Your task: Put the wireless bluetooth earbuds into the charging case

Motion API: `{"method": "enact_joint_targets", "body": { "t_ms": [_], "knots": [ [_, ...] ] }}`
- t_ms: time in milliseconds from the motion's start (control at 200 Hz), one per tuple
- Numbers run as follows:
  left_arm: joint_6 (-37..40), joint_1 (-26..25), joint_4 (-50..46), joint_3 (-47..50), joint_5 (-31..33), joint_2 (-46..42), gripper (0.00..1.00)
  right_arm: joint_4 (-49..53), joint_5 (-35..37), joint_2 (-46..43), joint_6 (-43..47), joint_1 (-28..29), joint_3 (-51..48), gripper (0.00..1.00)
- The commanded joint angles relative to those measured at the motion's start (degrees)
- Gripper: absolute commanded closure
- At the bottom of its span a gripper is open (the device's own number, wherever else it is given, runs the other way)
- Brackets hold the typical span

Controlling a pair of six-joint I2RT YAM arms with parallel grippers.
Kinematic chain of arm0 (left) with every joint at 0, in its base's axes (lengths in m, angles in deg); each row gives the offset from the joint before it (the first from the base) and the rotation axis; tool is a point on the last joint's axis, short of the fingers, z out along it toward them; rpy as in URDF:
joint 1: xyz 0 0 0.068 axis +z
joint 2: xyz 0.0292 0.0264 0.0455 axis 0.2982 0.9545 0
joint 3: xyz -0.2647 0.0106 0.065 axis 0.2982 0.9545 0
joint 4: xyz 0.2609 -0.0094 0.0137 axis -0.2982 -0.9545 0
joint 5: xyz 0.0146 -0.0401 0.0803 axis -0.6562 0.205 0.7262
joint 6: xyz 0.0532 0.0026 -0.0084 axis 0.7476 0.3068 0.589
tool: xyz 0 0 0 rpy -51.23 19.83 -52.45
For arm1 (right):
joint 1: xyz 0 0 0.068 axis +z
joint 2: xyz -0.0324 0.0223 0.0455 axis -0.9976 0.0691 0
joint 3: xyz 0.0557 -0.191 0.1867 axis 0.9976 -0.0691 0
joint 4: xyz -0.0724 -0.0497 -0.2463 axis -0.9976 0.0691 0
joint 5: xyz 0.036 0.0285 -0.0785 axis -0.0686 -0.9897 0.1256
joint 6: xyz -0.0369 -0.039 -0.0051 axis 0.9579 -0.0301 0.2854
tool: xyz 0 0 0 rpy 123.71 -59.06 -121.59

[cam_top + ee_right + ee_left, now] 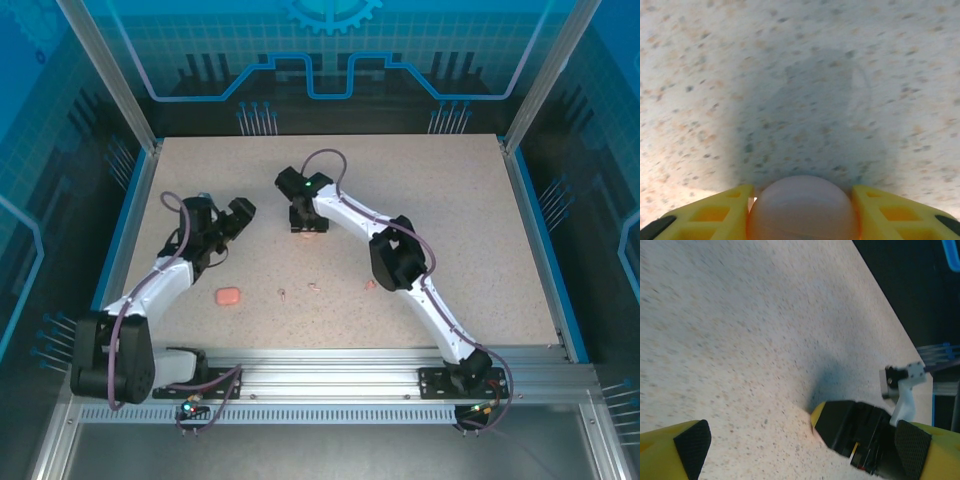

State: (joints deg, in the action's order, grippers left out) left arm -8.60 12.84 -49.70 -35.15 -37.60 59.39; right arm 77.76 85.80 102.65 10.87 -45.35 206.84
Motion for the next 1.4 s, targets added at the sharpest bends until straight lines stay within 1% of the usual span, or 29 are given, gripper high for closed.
{"method": "enact_joint_targets", "body": {
  "t_ms": [0,140,255,345,435,570,775,910,1050,1210,1291,1396],
  "knots": [
    [-0.6,-3.6,6.6,-0.5,-2.2,2.2,0.01,-0.8,-2.4,-4.5,-1.5,-2.8,-2.8,0.53],
    [-3.6,-8.3,13.1,1.7,-0.1,4.3,0.01,-3.3,-4.5,-7.2,-2.5,-5.1,-6.8,0.52],
    [-4.9,-11.5,13.5,1.2,1.9,5.8,0.01,-4.4,-6.3,-8.2,-3.6,-6.3,-8.0,0.52],
    [-4.9,-13.0,14.8,1.8,2.6,6.6,0.01,-5.0,-8.1,-8.2,-4.6,-6.8,-8.0,0.52],
    [-5.0,-14.4,20.5,3.9,4.3,7.9,0.01,-5.9,-10.0,-8.3,-6.0,-7.3,-8.0,0.52],
    [-3.1,-16.9,26.0,5.0,5.7,11.0,0.01,-6.5,-13.6,-8.3,-9.0,-8.2,-7.4,0.51],
    [-1.5,-19.4,41.3,5.5,6.2,20.8,0.02,-8.1,-20.4,-8.2,-15.5,-9.5,-8.3,0.51],
    [-3.0,-19.8,47.7,4.6,6.3,27.6,0.08,-9.7,-23.7,-8.7,-19.9,-10.2,-9.9,0.51],
    [-4.1,-19.9,51.3,3.1,6.6,32.1,0.15,-9.7,-24.7,-9.2,-22.3,-10.3,-10.0,0.51],
    [-4.5,-19.9,51.9,0.5,6.5,35.1,0.21,-9.2,-24.7,-9.7,-23.1,-10.0,-9.8,0.50],
    [-4.7,-19.9,51.9,-0.7,6.0,36.1,0.26,-9.1,-24.6,-9.9,-23.1,-9.9,-10.0,0.50],
    [-4.7,-19.9,51.7,-1.3,6.1,36.7,0.27,-9.3,-24.9,-9.8,-23.2,-9.9,-10.0,0.50]
  ]
}}
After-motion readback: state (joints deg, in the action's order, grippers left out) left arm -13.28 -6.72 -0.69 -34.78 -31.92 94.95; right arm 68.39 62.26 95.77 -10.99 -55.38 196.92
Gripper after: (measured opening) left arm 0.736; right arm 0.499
